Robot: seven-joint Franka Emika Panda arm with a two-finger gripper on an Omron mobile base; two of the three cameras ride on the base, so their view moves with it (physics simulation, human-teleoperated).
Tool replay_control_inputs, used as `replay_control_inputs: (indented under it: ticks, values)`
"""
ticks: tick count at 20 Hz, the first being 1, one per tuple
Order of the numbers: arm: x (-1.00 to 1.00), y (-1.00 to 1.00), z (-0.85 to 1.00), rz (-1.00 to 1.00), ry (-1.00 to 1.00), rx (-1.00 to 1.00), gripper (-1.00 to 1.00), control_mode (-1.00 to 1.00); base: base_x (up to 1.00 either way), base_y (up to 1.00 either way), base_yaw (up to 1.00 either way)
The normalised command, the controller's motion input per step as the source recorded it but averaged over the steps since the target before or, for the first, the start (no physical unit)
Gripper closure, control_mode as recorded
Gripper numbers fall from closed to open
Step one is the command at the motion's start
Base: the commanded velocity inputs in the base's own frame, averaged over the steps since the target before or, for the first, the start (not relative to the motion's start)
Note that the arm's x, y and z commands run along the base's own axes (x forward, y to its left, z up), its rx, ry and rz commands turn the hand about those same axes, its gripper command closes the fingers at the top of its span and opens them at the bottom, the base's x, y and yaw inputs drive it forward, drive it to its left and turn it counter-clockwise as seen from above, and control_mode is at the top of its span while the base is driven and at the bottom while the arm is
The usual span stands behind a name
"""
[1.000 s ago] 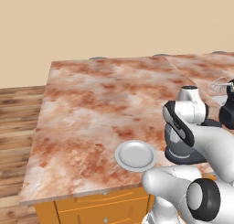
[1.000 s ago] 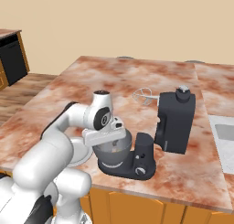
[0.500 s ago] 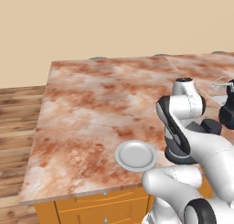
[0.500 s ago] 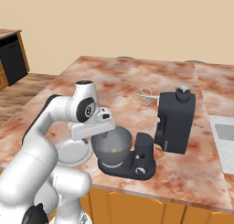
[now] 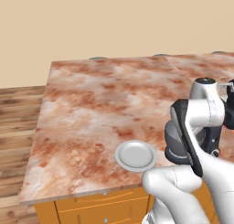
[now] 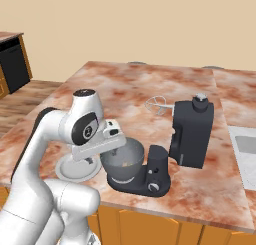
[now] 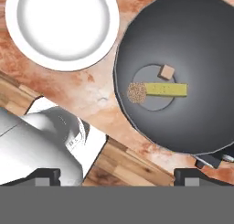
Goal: Add butter and sugar cubes to the stand mixer bowl and then turn on the stand mixer to begin making frosting.
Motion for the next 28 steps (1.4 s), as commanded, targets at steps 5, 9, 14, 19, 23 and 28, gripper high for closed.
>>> replay_control_inputs:
  ticks: [5, 9, 14, 19, 23, 28]
  values:
    - [-0.71, -0.47, 0.04, 0.0, -0.1, 0.03, -1.0, -1.0, 0.0, 0.0, 0.0]
    - [-0.7, -0.6, 0.03, 0.0, -0.12, 0.05, -1.0, -1.0, 0.0, 0.0, 0.0]
    - [-0.64, -0.75, 0.0, 0.0, -0.12, 0.04, -1.0, -1.0, 0.0, 0.0, 0.0]
    - [-0.47, -0.83, 0.0, 0.0, -0.11, 0.04, -1.0, -1.0, 0.0, 0.0, 0.0]
    - [-0.27, -0.75, -0.05, 0.01, -0.15, 0.06, -1.0, -1.0, 0.0, 0.0, 0.0]
    - [0.02, -0.65, -0.05, 0.09, -0.23, 0.09, -1.0, -1.0, 0.0, 0.0, 0.0]
